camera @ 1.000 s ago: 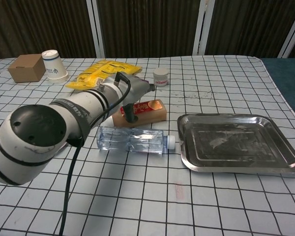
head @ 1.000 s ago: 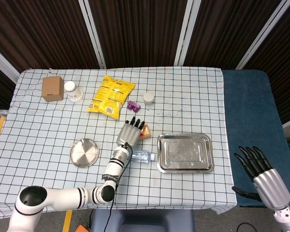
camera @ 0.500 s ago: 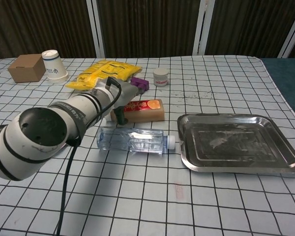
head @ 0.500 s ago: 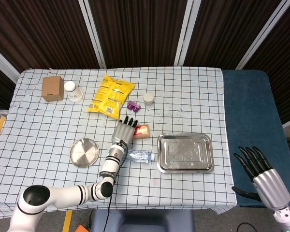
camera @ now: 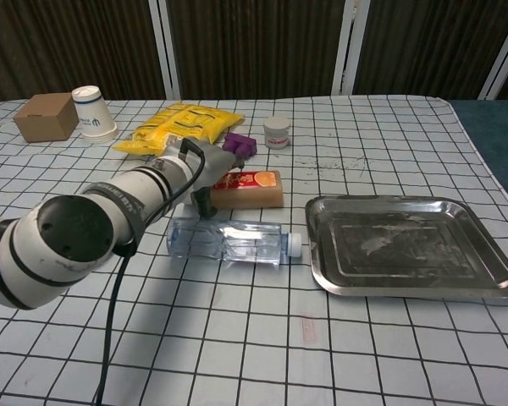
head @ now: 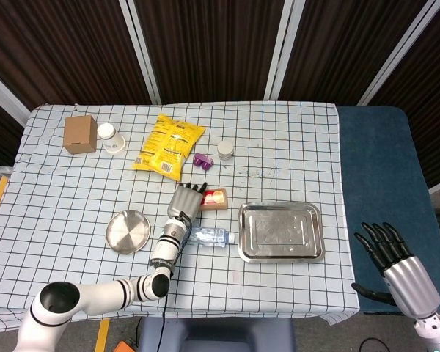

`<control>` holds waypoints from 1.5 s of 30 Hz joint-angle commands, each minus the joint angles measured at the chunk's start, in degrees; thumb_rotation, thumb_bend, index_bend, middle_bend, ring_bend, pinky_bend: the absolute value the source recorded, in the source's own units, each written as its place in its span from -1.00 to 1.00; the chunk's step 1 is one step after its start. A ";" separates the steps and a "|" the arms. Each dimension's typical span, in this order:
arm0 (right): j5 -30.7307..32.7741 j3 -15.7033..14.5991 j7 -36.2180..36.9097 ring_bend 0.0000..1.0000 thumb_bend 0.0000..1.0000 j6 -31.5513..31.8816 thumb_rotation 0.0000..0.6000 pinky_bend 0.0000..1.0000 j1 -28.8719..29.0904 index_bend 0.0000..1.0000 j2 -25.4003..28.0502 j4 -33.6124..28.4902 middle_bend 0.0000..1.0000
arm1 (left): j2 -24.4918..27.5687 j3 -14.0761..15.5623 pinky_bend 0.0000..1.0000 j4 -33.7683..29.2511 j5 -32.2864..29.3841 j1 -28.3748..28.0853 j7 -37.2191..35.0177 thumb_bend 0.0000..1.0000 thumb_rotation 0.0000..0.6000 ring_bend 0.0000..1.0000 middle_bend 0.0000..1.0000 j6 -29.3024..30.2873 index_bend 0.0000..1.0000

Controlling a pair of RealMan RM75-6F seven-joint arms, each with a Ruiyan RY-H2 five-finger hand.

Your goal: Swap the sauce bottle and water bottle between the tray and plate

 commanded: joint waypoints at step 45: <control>0.91 0.14 -2.15 -1.00 -1.00 -1.74 1.00 -1.00 0.18 -1.00 -1.06 -0.26 -1.00 | 23.26 18.91 0.41 -22.19 33.40 29.52 -21.20 0.02 1.00 0.30 0.39 23.72 0.01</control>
